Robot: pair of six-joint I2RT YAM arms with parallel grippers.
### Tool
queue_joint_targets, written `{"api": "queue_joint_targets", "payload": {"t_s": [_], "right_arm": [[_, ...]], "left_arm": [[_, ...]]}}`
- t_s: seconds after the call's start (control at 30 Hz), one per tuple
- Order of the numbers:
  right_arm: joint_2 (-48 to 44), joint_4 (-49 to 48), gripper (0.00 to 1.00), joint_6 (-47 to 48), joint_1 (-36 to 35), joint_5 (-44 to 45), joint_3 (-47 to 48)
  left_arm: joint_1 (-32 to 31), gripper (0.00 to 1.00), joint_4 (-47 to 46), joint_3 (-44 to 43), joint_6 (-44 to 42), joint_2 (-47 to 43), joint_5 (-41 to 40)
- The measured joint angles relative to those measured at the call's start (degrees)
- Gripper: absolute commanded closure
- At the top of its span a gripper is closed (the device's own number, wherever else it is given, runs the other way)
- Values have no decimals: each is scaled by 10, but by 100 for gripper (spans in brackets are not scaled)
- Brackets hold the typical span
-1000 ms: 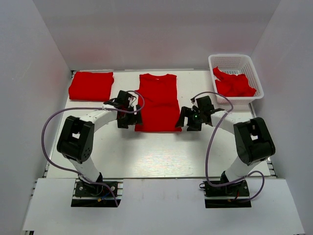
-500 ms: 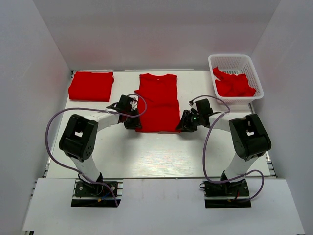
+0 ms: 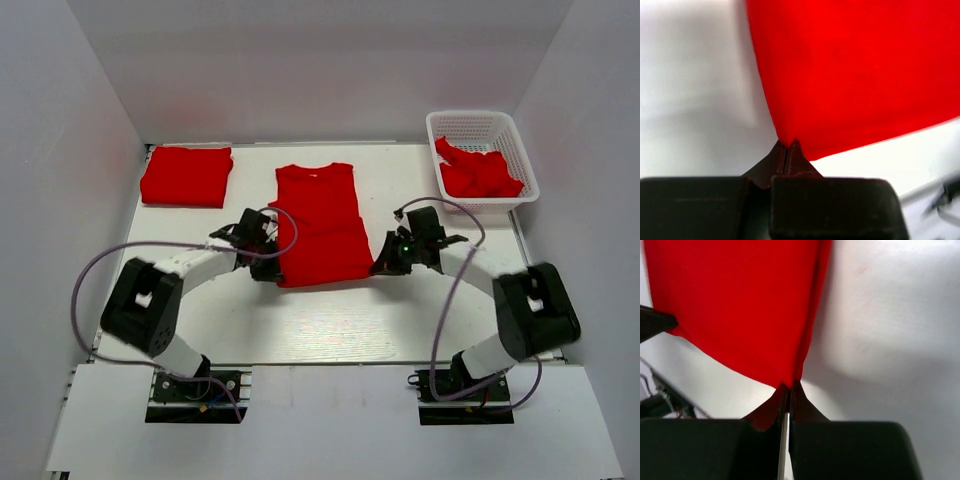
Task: Fold and stack the t-shirts
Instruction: Grab one side of the 2/3 rectangular tshirt with both arms, then fold the long partially folded tshirt into a neat square
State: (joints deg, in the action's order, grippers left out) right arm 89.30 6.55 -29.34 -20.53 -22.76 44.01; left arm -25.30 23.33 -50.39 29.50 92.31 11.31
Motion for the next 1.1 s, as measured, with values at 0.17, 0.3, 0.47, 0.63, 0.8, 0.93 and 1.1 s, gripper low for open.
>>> {"api": "queue_joint_targets", "payload": {"t_s": [0.17,0.3,0.47,0.63,0.8,0.93,1.1], "right_arm": [[-166,82,100,0,-12,8,-32],[-273,165,100,-1,-16,7,-32],[-314,247,100,-1,-16,6,-1],[-307,268,100,2,-15,21,58],[-252,260,100,9,-12,45,123],[-194,253,100,14,-8,53,156],[-134,244,100,25,-3,56,194]], "left_arm": [[-13,100,61,48,2,-153,41],[-15,100,109,43,5,-240,74],[-18,100,185,-23,6,-262,91],[-14,100,202,-79,10,-267,89],[-7,100,217,-155,26,-222,49],[-3,100,217,-185,43,-183,15],[-1,100,225,-221,56,-130,-35]]}}
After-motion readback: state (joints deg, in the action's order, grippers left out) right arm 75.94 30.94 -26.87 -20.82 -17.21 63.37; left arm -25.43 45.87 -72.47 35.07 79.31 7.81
